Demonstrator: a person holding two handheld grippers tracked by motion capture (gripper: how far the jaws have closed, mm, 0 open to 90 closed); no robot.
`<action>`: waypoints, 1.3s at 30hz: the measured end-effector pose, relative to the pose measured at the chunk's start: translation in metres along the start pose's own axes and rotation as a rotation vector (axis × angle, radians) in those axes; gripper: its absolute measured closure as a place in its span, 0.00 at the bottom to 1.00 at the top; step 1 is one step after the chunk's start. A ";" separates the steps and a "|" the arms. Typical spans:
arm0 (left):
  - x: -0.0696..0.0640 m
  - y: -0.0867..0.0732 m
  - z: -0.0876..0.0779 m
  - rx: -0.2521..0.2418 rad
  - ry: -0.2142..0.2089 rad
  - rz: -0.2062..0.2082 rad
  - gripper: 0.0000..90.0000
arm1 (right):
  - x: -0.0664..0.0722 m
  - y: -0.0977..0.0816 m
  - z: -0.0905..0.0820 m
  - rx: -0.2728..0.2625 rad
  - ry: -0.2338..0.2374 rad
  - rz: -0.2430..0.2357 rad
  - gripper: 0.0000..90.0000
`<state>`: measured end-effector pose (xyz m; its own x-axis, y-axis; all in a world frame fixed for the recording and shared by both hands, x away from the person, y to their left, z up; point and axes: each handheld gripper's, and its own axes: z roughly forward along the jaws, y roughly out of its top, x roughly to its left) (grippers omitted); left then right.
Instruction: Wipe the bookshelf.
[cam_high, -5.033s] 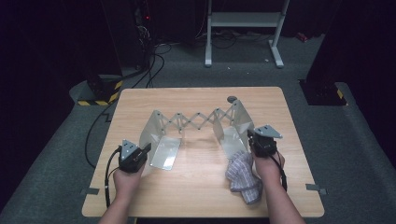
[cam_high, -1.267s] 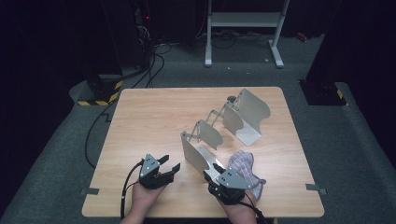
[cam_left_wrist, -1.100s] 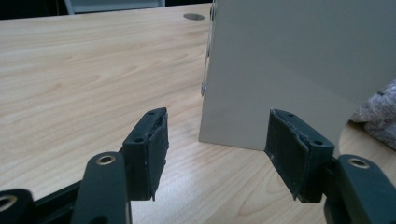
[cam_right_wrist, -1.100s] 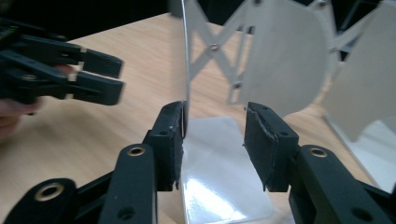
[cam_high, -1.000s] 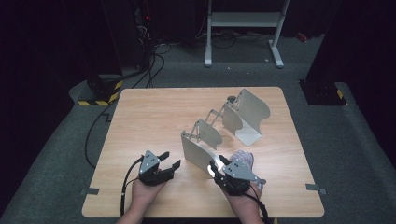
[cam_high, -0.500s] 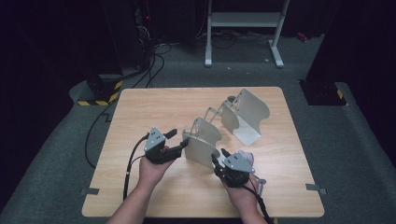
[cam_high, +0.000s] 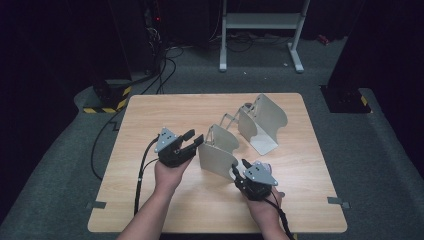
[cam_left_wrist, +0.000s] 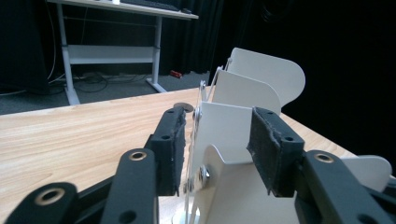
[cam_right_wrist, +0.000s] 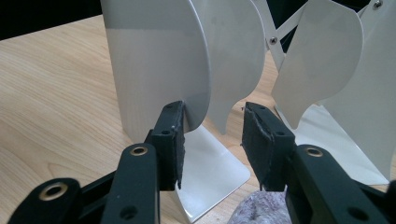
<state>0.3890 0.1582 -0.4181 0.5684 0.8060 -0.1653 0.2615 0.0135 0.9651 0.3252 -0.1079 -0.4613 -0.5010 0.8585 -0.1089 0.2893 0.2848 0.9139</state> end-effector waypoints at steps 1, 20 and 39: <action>0.000 0.000 0.003 0.008 0.005 0.004 0.66 | 0.000 0.000 0.000 -0.001 0.000 -0.001 0.67; -0.006 0.005 0.022 0.071 0.033 0.029 0.94 | 0.003 0.003 -0.003 -0.031 0.007 -0.051 0.89; -0.019 0.003 -0.004 0.062 0.058 0.113 1.00 | -0.009 0.010 0.012 -0.005 -0.025 -0.039 0.83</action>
<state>0.3759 0.1450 -0.4111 0.5514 0.8332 -0.0424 0.2471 -0.1146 0.9622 0.3425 -0.1073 -0.4564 -0.4915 0.8571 -0.1543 0.2657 0.3162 0.9107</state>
